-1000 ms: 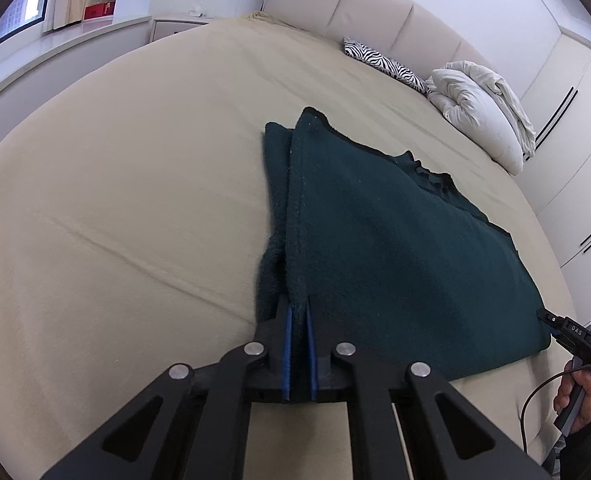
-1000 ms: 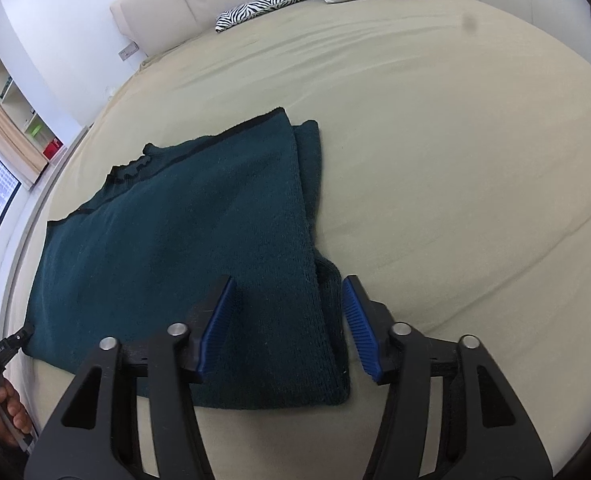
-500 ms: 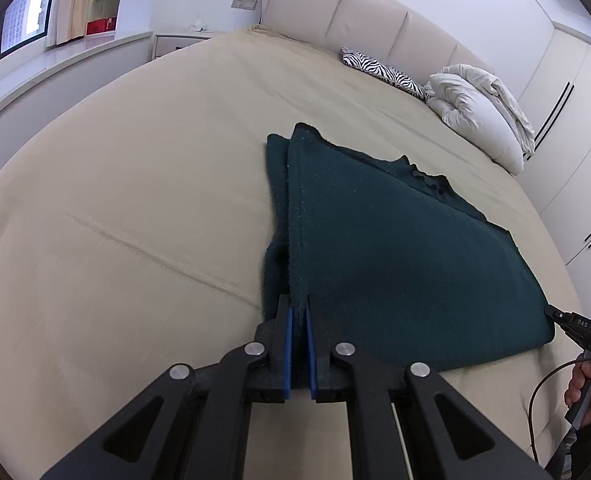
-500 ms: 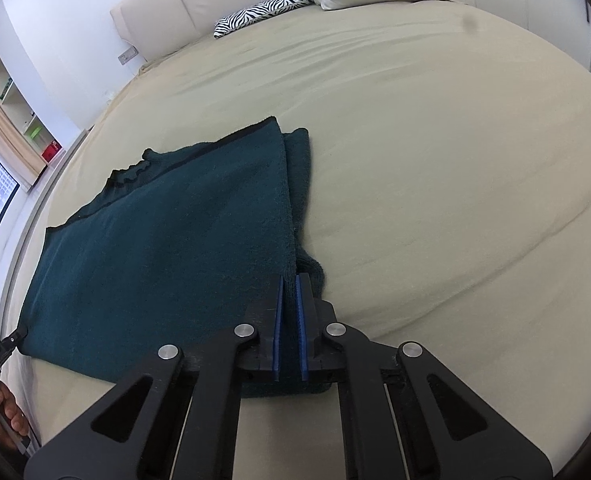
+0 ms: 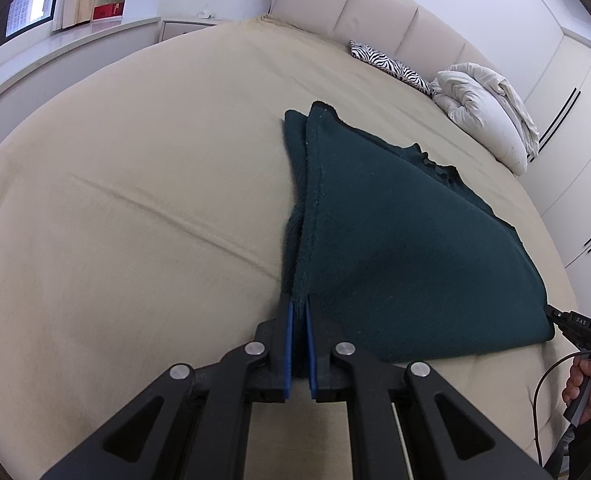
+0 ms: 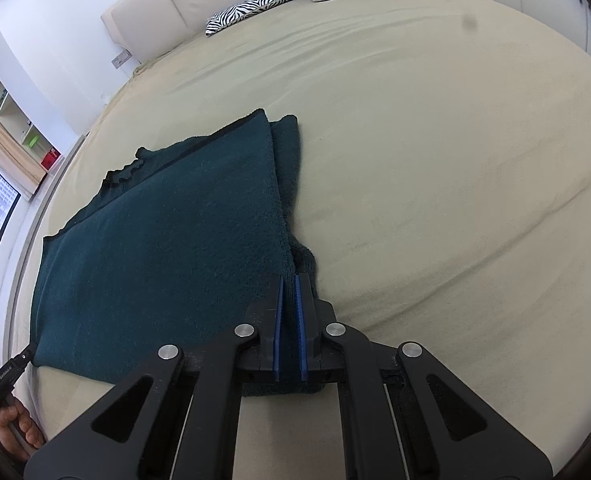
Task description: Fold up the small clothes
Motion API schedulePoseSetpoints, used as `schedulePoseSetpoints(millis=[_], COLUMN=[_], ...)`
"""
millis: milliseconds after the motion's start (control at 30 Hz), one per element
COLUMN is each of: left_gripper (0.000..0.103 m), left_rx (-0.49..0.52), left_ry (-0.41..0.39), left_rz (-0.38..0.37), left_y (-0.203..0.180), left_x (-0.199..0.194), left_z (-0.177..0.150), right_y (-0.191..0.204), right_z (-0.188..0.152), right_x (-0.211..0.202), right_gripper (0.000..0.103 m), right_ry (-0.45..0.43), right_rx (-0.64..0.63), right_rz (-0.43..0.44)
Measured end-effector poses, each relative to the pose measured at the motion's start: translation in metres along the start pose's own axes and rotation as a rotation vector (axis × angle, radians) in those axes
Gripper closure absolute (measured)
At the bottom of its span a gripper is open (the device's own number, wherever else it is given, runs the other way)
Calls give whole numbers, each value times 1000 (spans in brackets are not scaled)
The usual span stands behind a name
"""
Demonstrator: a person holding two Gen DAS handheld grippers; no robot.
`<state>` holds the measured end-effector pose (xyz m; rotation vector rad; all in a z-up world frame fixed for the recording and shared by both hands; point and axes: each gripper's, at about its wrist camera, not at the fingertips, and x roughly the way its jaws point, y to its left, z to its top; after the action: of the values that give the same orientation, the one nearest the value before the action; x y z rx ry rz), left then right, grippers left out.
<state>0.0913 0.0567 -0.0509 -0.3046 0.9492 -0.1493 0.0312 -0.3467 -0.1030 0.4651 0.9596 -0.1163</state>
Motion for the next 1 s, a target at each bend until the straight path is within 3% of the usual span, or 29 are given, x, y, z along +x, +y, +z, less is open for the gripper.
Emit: schedulePoseSetpoints(millis=[533,633,767,833,933,967,1000], left_gripper=[95,90,71,70,69,68,67], left_rx=[0,3,-35,-48,-17,6,21], left_ry=[16,17,-2,-36,-93,-111,-120], left_rz=[4,5,17,37,61,65,62], left_y=[1,0,4,3,-8,-15,-21], left_x=[6,4,-9,-23,-37,-39,-39], left_z=[1,2,5,10,25,34,39], right_y=[-1,-4,-11,-12,-8,-5,2], right_z=[-7,-7,-3,-2,1,3,8], right_x=[0,7,12,8,-10,-17,-25], right_gripper=[98,98,97,94,67,52,48], right_ry=[8,19,53,68,21,-8,-47], right_rx=[16,25,66,72,71,72,68], right_rz=[-28,-23,35,47,1,-2,3])
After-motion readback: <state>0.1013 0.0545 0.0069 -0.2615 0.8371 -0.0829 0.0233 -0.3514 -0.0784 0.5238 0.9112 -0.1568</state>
